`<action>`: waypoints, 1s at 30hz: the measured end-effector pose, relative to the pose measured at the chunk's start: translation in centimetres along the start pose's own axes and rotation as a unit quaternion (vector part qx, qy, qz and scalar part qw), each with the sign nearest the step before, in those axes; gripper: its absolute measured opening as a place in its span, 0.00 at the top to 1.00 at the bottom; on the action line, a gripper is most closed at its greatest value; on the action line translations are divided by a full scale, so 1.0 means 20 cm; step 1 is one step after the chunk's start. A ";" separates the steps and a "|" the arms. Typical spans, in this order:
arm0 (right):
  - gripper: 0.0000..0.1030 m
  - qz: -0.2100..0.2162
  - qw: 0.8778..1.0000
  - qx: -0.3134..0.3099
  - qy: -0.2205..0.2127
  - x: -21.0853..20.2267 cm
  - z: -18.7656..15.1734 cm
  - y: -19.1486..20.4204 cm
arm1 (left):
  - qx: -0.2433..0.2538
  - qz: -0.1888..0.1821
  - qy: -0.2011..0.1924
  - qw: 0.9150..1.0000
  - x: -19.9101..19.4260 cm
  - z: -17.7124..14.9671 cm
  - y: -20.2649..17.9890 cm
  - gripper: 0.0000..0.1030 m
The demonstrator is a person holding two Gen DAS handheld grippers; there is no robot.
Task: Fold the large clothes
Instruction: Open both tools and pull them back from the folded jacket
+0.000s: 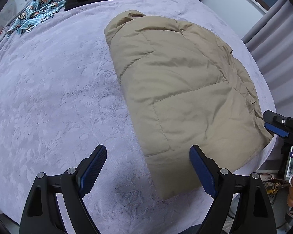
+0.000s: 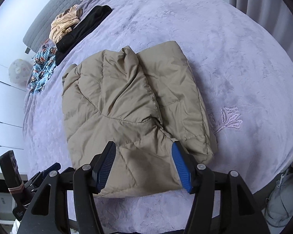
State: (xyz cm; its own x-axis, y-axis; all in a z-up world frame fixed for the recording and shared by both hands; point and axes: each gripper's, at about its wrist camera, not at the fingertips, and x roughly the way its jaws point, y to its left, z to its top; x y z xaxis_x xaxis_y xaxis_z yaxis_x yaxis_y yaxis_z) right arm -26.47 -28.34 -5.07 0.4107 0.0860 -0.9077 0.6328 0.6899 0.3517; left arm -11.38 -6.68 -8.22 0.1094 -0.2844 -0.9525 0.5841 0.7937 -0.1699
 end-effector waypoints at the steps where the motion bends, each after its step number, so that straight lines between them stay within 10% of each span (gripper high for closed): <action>1: 0.34 0.000 1.000 -0.001 -0.001 -0.01 -0.01 0.00 | -0.004 0.001 0.000 1.000 0.00 0.00 0.02 0.15; 5: 0.30 0.000 1.000 -0.005 0.002 -0.03 -0.01 0.01 | -0.015 0.014 -0.010 1.000 -0.02 0.01 0.05 0.00; 30: 0.16 0.032 0.994 -0.056 0.085 0.20 0.53 -0.34 | -0.112 0.066 0.025 0.991 0.17 0.29 -0.04 0.00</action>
State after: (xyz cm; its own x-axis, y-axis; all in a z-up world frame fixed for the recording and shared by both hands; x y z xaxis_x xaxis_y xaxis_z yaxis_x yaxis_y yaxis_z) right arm -22.16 -40.39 -8.58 0.3238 0.2461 -0.9136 0.5283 0.7540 0.3903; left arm -6.79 -11.48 -9.75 0.1296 -0.1475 -0.9805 0.3732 0.9234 -0.0895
